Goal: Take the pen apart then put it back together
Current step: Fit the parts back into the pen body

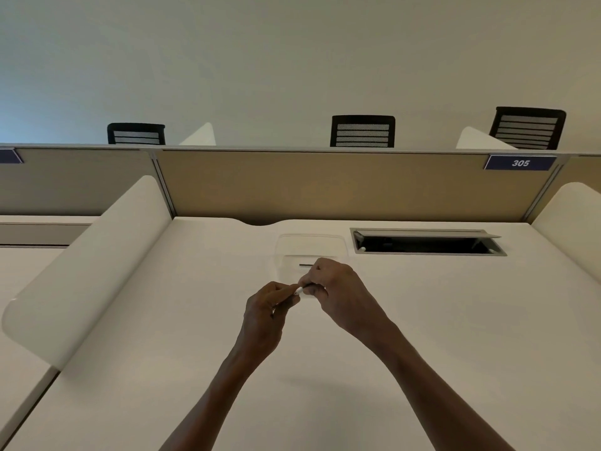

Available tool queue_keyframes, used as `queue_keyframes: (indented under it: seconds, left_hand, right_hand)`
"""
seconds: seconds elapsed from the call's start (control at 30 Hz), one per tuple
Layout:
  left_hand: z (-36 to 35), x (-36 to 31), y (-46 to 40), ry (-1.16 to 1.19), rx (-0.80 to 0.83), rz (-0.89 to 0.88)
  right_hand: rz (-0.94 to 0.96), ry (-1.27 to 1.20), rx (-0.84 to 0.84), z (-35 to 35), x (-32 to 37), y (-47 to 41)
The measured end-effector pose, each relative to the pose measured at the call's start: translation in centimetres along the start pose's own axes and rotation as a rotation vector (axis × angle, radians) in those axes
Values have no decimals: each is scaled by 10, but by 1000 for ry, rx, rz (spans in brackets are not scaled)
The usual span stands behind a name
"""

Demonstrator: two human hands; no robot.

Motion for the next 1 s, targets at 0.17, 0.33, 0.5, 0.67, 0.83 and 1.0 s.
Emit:
queue_keyframes:
  seconds: [0.17,0.33,0.5,0.67,0.83,1.0]
  left_hand:
    - [4,0,0,-22,0,-14]
    - [4,-5,-2,-54,40,-49]
    - [7,-7,-1,-95,25,-75]
    - [9,-15,-1,-138,7,-140]
    - [8,-19,-3,-149,13,-172]
    - [16,-18,0,-142,-142,-82]
  right_hand:
    - [-16,-65,-9,1,-3,-1]
    - [-17,-94,-19,4,-2,-1]
    - [-8,-74,-33,-1,2,0]
    - [-67,-93,-51,-4,-2,-2]
    - [-119,-103,-41,-11,-10,-3]
    - [-142,-107,-167,-4,-12,1]
Point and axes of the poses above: each hand's wrist, its own y-axis away from the middle knuckle, its own z-axis out of the back of the hand, x = y × z, the point moved 9 cm from there along -y, towards the middle knuckle, and after that the axes turned 7 degrees about y, right-handed, at the moved point
